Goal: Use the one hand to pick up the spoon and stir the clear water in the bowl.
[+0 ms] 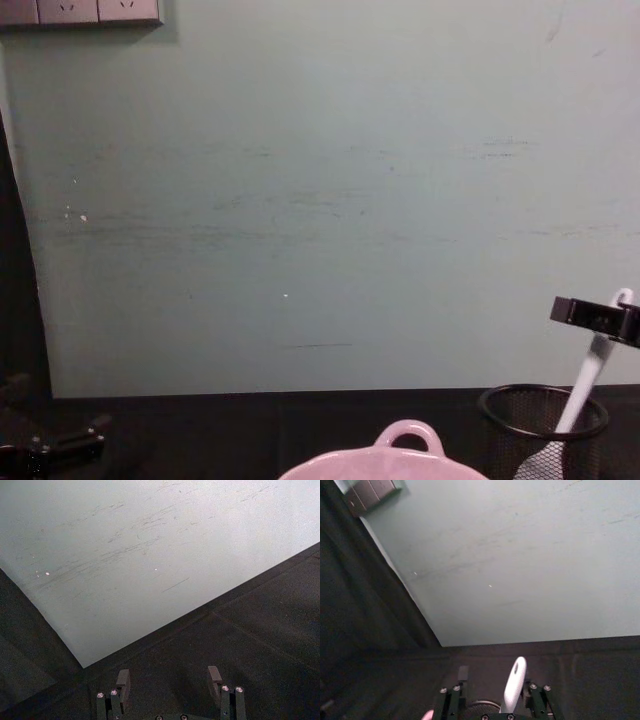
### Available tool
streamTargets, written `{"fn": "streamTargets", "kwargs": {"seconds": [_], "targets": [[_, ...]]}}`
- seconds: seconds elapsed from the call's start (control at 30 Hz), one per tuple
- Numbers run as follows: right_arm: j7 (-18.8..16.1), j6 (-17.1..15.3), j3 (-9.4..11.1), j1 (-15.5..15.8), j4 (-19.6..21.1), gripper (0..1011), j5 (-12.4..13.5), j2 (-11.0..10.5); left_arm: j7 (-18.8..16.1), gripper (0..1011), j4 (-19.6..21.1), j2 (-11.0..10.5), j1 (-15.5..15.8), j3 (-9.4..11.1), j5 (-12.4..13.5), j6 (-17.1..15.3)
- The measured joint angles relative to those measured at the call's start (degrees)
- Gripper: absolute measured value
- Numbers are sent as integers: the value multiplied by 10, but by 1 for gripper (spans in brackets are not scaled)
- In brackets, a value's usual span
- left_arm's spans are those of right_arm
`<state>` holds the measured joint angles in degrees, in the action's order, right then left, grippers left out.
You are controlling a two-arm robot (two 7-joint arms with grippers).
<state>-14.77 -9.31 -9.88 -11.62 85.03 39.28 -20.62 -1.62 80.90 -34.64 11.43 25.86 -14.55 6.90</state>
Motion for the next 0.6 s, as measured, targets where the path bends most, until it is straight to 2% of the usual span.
{"fn": "streamTargets", "kwargs": {"seconds": [0.1,0.17,0.37,0.4,0.5,0.6], "targets": [[11,-7,-5,1,4,653,-7,-11,0,1011,0,0,0,0,0,0],[17,-13,-9,1,8,738,-15,-19,0,1011,0,0,0,0,0,0],[30,-27,-15,1,13,917,-27,-29,0,1011,0,0,0,0,0,0],[30,-27,-15,1,13,917,-27,-29,0,1012,0,0,0,0,0,0],[38,-38,-16,4,22,1000,-34,-34,0,1011,0,0,0,0,0,0],[44,-47,-17,7,32,1002,-40,-38,0,1011,0,0,0,0,0,0]]}}
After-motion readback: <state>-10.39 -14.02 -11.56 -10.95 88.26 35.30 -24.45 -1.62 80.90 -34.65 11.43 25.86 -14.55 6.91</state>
